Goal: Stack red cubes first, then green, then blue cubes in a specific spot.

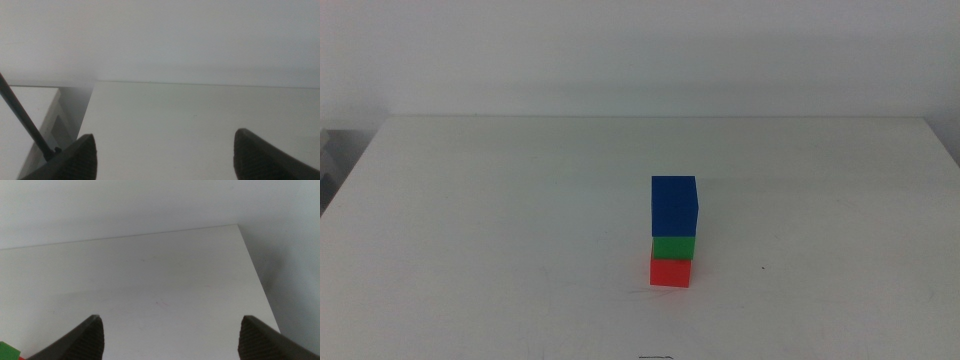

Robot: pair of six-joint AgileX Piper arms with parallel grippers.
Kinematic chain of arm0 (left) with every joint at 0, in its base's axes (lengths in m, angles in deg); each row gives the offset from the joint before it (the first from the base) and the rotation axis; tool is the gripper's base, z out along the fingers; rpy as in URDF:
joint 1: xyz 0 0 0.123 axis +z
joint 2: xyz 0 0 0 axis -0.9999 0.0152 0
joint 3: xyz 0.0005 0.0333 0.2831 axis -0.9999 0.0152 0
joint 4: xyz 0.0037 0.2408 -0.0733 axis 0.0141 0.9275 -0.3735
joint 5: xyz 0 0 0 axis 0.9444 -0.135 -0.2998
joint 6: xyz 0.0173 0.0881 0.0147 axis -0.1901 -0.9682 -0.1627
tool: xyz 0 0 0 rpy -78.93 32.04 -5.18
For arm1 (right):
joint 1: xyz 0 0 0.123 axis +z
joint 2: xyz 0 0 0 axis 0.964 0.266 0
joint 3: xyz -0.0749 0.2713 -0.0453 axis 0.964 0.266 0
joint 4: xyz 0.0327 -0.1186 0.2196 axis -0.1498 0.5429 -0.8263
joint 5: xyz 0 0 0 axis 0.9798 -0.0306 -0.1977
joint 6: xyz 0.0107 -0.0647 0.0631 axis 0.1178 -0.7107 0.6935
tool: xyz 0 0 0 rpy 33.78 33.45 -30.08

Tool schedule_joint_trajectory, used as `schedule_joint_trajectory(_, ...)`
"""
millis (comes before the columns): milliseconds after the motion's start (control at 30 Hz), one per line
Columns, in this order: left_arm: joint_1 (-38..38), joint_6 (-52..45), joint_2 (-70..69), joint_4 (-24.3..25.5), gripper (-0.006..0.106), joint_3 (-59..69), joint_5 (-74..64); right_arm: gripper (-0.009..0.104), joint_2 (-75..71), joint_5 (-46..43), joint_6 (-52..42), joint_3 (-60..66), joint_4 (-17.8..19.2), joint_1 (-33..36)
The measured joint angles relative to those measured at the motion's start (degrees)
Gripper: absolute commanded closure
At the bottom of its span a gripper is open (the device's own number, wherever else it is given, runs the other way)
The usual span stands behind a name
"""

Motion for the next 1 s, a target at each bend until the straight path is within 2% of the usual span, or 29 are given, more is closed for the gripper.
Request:
schedule_joint_trajectory(233, 0.0, 0.0, -4.6, -0.2, 0.007, 6.7, 7.8, 0.011, -3.3, -3.2, 0.0, 4.8, 0.0, 0.0)
schedule_joint_trajectory(467, 0.0, 0.0, -16.0, -1.5, 0.007, 30.0, 26.8, 0.011, -18.6, -18.5, 0.0, 23.8, 0.2, 0.0)
schedule_joint_trajectory(633, 0.0, 0.0, -26.2, -1.5, 0.007, 43.8, 30.4, 0.011, -32.4, -27.9, 0.0, 38.7, 1.3, 0.0)
schedule_joint_trajectory(867, 0.0, 0.0, -40.7, -1.5, 0.007, 58.8, 30.4, 0.011, -49.5, -29.4, 0.0, 53.6, 5.6, 0.0)
schedule_joint_trajectory(1000, 0.0, 0.0, -46.5, -1.5, 0.007, 64.0, 30.4, 0.011, -51.0, -29.6, 0.0, 57.9, 6.1, 0.0)
